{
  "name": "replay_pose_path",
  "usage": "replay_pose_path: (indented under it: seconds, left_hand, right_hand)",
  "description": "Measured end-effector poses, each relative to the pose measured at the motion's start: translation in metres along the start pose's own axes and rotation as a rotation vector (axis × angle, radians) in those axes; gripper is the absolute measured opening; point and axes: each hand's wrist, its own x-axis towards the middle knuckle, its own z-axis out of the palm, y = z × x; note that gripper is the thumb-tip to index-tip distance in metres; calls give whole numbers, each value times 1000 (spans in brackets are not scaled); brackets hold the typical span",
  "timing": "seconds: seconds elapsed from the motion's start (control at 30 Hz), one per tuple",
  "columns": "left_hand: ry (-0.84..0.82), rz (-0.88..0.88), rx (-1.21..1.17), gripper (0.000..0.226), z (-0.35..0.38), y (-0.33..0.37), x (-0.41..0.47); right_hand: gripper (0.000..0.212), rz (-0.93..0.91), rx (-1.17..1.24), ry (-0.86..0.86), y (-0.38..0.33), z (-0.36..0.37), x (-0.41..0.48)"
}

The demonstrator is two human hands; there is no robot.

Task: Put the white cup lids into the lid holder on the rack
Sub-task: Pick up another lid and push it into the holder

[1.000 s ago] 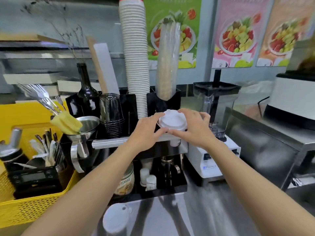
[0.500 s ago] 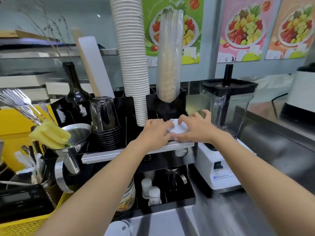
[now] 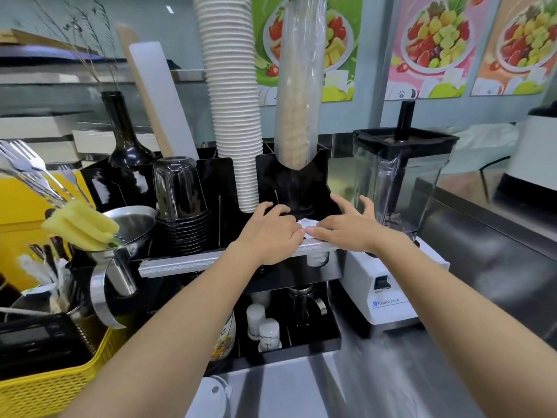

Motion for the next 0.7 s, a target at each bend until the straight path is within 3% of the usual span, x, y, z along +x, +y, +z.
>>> replay_pose_path:
  seconds: [0.1, 0.17, 0.27, 0.4, 0.5, 0.7]
  left_hand:
    - [77, -10, -16, 43, 2, 4, -7]
    - [234, -16, -28, 46, 4, 6, -18]
    - [496, -35, -94, 47, 7, 6, -51]
    - [550, -123, -174, 48, 18, -2, -112]
    - [502, -217, -196, 51, 31, -9, -158]
    - [354, -382, -208, 55, 74, -14, -227]
  right_hand:
    - [54, -1, -51, 69, -5, -2, -9]
    - [59, -11, -106, 222, -7, 1, -17]
    - [67, -61, 9, 534, -13, 11, -31]
    - [67, -181, 125, 766, -37, 40, -50]
    - [66, -256, 181, 755, -63, 72, -63]
    - [71, -336, 229, 465, -109, 146, -79]
